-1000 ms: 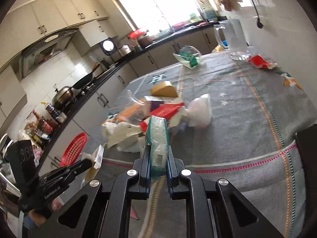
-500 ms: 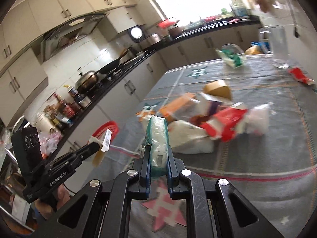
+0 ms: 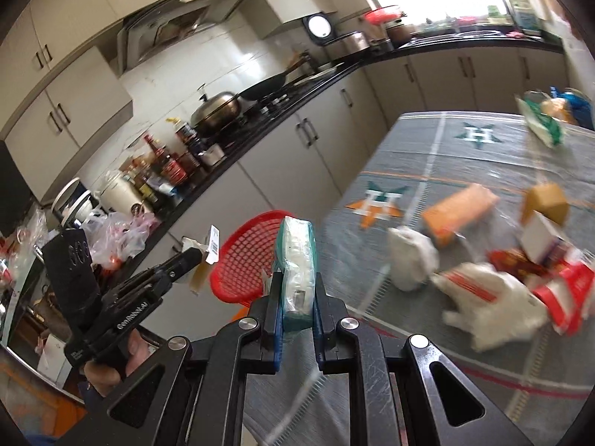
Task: Collect trash
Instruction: 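Carry the medicine box and tissue pack to the red basket with both grippers, then open both grippers to drop the box and tissue pack into the basket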
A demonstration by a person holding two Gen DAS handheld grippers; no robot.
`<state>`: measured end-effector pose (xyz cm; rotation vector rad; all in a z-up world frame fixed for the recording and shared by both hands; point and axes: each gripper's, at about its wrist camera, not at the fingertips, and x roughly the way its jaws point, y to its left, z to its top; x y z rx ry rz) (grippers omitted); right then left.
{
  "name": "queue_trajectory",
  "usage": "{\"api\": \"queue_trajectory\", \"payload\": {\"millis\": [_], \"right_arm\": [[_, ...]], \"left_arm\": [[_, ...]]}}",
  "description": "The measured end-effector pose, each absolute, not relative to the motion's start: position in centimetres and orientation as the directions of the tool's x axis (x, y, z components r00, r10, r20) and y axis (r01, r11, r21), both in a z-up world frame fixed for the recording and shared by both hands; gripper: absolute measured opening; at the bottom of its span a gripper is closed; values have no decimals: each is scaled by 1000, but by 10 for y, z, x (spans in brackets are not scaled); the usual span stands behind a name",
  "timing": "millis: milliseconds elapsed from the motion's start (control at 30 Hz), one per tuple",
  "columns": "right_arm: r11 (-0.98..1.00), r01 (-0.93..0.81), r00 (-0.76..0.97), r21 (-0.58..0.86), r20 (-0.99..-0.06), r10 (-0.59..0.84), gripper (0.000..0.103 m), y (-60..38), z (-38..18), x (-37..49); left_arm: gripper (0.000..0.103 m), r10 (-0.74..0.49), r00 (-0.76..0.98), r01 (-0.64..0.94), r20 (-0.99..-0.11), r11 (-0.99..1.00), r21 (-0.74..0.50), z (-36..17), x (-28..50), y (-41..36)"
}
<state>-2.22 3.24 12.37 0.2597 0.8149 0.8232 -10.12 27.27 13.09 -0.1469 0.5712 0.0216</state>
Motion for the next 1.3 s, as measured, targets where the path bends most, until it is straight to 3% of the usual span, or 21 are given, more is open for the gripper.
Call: {"api": "queue_trajectory", "payload": {"millis": [367,867,1000,1067,1133,1167,1300], "right_arm": [[633,-572,315,522,-572,757,14,133,109,17],[684,-551,270,477,-674,688,14,203,55,55],[699,-552,280,455,-688,669,19,207,49,54],[700,-556,287,448,-687,667,29,208,52,53],[703,-561,307,436,-679,666,36,206,56,51],[704,-566,318,429,-675,666,40,206,59,49],[703,-567,337,429,-658,674,41,196,68,45]], "left_arm": [[6,26,803,-161,-595,971,-176,94,-76,339],[6,9,756,-191,-654,959,-209,48,-50,361],[7,12,754,-198,-657,957,-210,45,-48,363],[12,17,752,-201,-658,958,-205,45,-48,363],[38,21,760,-203,-650,957,-206,47,-51,363],[43,33,766,-208,-642,957,-200,49,-52,362],[45,40,778,-214,-627,955,-205,56,-59,361]]}}
